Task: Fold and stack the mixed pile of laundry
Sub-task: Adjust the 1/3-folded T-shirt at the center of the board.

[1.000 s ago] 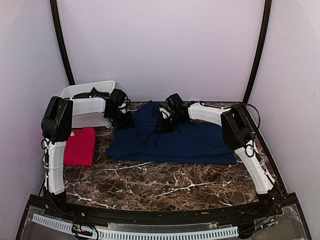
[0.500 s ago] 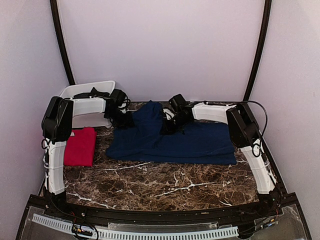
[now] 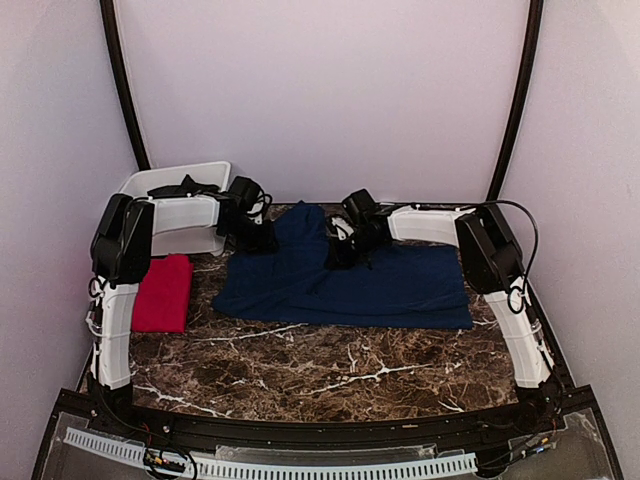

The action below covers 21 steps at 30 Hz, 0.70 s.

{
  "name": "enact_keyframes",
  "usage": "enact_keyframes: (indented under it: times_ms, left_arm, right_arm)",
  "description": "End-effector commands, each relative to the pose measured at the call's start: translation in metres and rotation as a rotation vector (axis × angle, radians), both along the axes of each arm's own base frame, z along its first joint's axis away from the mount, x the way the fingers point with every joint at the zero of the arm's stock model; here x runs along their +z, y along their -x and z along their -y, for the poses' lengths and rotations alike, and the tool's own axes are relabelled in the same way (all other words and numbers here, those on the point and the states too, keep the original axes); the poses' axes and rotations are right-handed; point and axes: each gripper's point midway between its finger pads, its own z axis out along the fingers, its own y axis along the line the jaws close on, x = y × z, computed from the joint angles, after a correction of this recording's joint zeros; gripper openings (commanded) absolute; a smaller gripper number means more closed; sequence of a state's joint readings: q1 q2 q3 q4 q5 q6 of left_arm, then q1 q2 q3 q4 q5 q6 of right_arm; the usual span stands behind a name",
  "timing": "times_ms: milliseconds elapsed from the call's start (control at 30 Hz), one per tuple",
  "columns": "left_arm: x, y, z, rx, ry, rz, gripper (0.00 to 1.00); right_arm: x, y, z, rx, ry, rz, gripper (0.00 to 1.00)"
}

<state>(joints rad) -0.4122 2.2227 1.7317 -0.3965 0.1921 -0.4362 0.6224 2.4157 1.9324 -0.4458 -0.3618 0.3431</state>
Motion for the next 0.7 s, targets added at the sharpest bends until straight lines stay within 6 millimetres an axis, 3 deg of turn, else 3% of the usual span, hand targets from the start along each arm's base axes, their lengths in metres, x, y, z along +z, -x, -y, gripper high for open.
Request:
enact_keyframes:
  times_ms: [0, 333, 533, 567, 667]
  left_arm:
    - [0.005, -0.006, 0.014, -0.073, 0.015, 0.043, 0.33]
    - [-0.012, -0.013, 0.020, -0.101, -0.001, 0.040, 0.43]
    - [-0.010, -0.012, 0.020, -0.104, -0.002, 0.042, 0.14]
    - [-0.004, -0.013, 0.020, -0.099, -0.002, 0.055, 0.07]
    - [0.011, -0.014, 0.018, -0.097, -0.003, 0.082, 0.00]
  right_arm:
    - [0.009, -0.003, 0.002, -0.016, -0.016, 0.016, 0.00]
    - [0.007, -0.002, 0.001, -0.014, -0.020, 0.008, 0.00]
    - [0.012, -0.003, -0.001, -0.012, -0.033, 0.016, 0.00]
    - [0.015, -0.004, -0.001, -0.013, -0.038, 0.022, 0.00]
    - [0.025, -0.007, -0.002, -0.016, -0.052, 0.054, 0.00]
